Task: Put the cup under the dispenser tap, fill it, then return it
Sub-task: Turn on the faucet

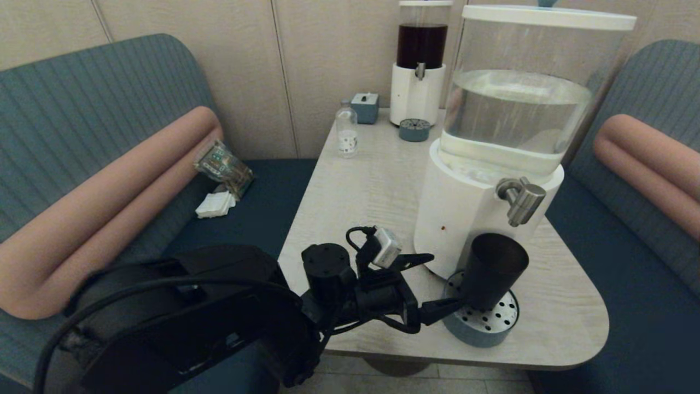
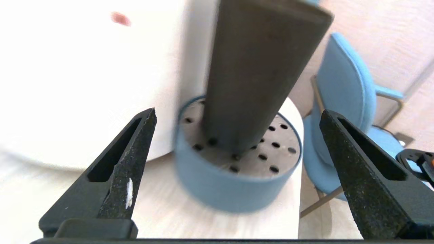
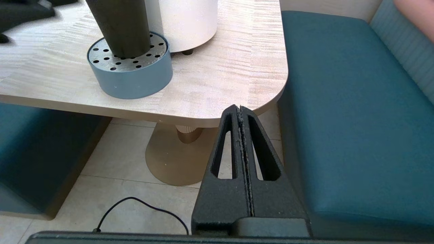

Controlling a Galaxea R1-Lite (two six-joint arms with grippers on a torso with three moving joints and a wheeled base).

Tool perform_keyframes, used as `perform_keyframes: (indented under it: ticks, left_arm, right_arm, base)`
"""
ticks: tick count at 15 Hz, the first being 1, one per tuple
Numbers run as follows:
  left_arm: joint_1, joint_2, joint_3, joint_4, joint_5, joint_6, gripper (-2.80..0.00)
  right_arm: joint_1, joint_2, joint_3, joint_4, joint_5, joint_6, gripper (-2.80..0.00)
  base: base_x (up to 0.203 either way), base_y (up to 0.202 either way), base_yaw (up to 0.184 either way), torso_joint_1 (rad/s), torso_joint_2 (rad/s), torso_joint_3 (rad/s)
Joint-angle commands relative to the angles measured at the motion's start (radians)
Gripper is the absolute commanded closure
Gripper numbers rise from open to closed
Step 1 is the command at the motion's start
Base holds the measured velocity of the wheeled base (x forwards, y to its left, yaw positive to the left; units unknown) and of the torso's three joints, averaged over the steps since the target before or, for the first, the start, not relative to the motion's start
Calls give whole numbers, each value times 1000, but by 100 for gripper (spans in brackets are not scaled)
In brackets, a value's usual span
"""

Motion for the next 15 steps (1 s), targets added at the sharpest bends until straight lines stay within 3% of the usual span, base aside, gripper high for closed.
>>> perform_keyframes:
  ticks: [1, 2, 3, 8, 13, 15]
  left_arm:
    - [34, -118, 95, -9, 0, 5, -280]
    - [50, -160, 137, -9, 2, 10, -93]
    - [63, -202, 173, -9, 5, 14, 0]
    - [141, -433, 384, -9, 59, 18, 0]
    - [305, -681, 579, -9, 181, -7, 0]
    - [365, -776, 621, -9, 281, -51, 0]
  right_arm:
    - [0, -3, 2, 0, 0, 0, 0]
    - [0, -3, 1, 0, 0, 0, 0]
    - [0, -3, 0, 0, 0, 0, 0]
    - [0, -3, 0, 0, 0, 0, 0]
    - [0, -3, 2, 0, 0, 0, 0]
    - [0, -3, 2, 0, 0, 0, 0]
  base:
    - [0, 0, 0, 0, 0, 0]
    - [0, 0, 0, 0, 0, 0]
    - [0, 0, 0, 0, 0, 0]
    - [0, 0, 0, 0, 0, 0]
    - [0, 0, 0, 0, 0, 0]
    - [0, 0, 0, 0, 0, 0]
